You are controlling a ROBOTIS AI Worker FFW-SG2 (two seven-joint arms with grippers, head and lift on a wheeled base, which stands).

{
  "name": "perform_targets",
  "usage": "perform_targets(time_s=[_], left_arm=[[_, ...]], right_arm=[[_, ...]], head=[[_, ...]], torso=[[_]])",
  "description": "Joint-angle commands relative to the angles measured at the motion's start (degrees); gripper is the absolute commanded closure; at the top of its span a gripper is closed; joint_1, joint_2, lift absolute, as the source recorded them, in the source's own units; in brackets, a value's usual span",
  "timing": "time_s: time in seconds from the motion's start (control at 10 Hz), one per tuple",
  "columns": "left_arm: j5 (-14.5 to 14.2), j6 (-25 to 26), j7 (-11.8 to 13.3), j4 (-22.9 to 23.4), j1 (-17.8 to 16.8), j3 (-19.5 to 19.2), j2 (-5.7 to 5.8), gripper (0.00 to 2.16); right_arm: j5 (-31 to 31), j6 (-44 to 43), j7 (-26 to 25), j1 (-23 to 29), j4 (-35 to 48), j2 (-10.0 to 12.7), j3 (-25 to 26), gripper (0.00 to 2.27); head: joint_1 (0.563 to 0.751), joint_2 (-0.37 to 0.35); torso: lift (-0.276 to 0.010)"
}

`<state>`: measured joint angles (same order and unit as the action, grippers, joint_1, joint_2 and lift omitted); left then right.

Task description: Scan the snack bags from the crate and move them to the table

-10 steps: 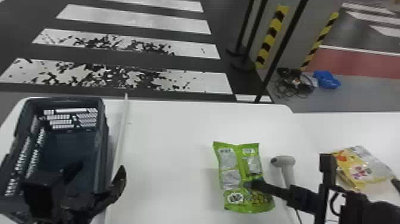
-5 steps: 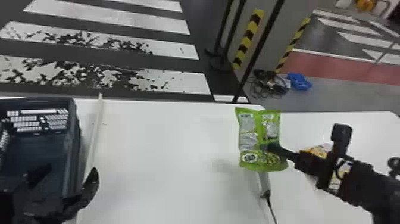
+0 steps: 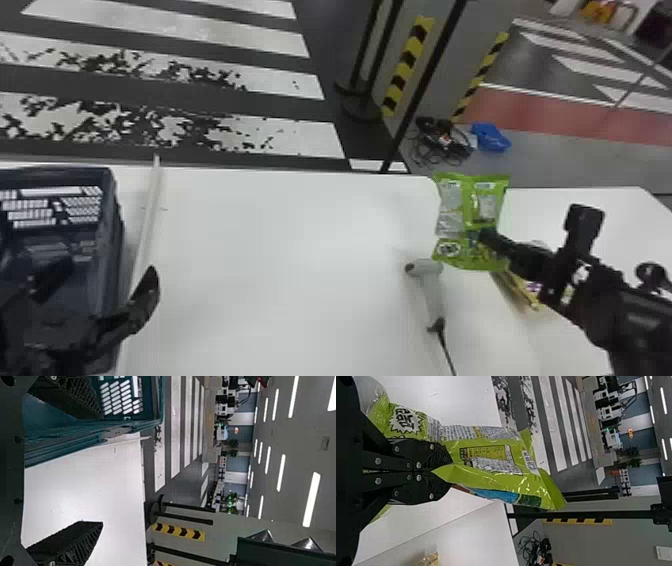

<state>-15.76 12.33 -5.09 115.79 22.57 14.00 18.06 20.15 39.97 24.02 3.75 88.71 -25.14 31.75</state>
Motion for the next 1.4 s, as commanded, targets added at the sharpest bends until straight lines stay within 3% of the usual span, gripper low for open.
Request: perform_targets(time_s=[0.0, 0.1, 0.4, 0.8, 1.0, 1.1, 1.3], left_arm=[[-0.8, 2.0, -0.3, 2.9, -1.0, 0.0, 0.05, 0.03], [-0.8, 3.3, -0.4, 4.5, -1.2, 0.1, 0.14, 0.03], [-1.2, 4.5, -0.4, 6.5, -1.1, 0.2, 0.75, 0.03], [-1.2, 4.5, -0.4, 8.2, -0.4, 0.9, 1.37, 0.03], [-1.8, 4.3, -0.4, 8.4, -0.3, 0.8, 1.81, 0.03], [-1.8, 4.3, -0.4, 8.8, -0.2, 0.8, 2.25, 0.03], [-2.0, 4.3, -0.4, 9.8, 0.0, 0.8, 2.33, 0.03]], right_arm=[[-0.5, -2.4, -2.0, -0.4, -1.9, 0.1, -0.5, 2.25], [-1.3, -5.0, -3.0, -2.3, -5.0, -0.3, -0.5, 2.25], [-5.3, -21.4, -13.4, -8.1, -17.8, -3.9, -2.6, 2.25], [-11.3, -25.9, -18.6, -18.0, -35.6, -7.6, -5.3, 2.25], [-14.3, -26.3, -20.4, -19.0, -38.9, -7.5, -6.6, 2.24], [-14.9, -26.8, -22.1, -19.7, -39.8, -7.5, -6.7, 2.04], [-14.8, -26.5, -23.7, -18.3, -39.6, -7.3, -7.1, 0.0]], head=[[0.695, -0.35], [0.695, -0.35], [0.695, -0.35], [0.695, -0.35], [0.695, -0.35], [0.695, -0.35], [0.695, -0.35]], torso=[[-0.095], [-0.095], [-0.095], [-0.095], [-0.095], [-0.095], [-0.095]])
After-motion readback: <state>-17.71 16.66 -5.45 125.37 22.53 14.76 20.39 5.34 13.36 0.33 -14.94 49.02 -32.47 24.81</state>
